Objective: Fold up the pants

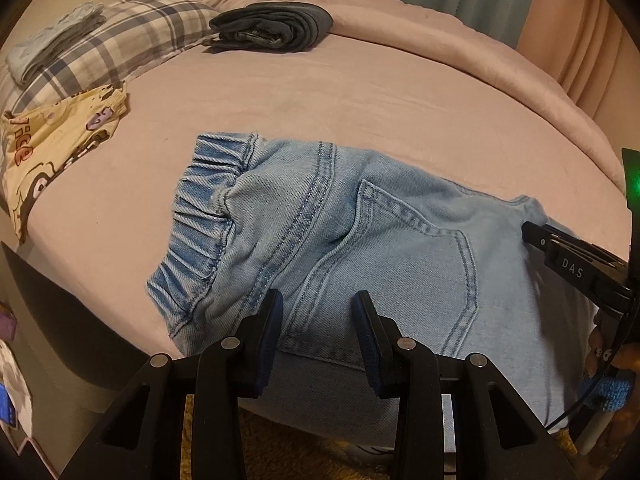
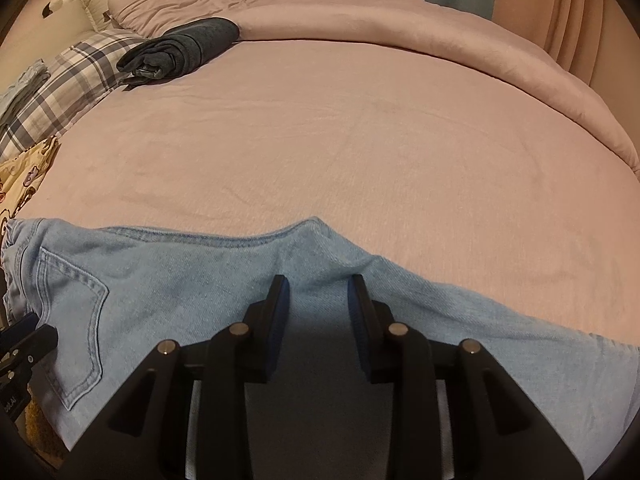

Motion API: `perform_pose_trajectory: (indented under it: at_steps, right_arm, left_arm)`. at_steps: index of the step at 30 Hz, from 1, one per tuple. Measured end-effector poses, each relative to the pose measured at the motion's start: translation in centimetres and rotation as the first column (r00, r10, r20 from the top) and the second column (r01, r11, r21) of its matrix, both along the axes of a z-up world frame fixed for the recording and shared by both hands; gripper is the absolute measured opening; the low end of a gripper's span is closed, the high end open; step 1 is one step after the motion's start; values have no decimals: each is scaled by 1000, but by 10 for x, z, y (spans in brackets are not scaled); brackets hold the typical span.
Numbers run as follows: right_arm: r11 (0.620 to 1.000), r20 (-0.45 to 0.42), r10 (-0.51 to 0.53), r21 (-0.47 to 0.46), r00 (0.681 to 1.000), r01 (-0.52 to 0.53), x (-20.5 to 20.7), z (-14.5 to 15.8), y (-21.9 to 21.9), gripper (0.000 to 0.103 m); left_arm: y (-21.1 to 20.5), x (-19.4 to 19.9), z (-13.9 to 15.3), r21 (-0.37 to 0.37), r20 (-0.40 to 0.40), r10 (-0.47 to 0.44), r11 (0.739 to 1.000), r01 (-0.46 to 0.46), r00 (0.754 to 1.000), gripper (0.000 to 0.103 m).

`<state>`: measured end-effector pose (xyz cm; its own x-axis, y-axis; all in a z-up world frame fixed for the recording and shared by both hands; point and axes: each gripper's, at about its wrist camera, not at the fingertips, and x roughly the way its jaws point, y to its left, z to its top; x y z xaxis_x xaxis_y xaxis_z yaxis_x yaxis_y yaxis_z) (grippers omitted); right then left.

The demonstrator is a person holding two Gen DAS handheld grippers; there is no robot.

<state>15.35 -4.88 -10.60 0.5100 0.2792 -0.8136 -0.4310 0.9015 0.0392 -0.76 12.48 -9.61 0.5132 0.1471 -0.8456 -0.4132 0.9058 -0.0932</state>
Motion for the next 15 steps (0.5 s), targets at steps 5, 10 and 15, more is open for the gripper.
perform_pose_trajectory:
  at_steps: [5,10,15]
  right_arm:
    - [1000,-2,-3,9,1000,3,0,-1,-1,31]
    - [1000,12,5,6,1000,-5,-2,-2,-2,31]
    - [1000,9,0,-6,1000,0,-2,-2,0,31]
  left_arm:
    - [0,0,0,2,0,-2,1000,2,1000,38]
    - [0,0,0,4,0,-7,1000,7,1000,38]
    - [-1,1,-1,3,2,-14,1000,14,1000,38]
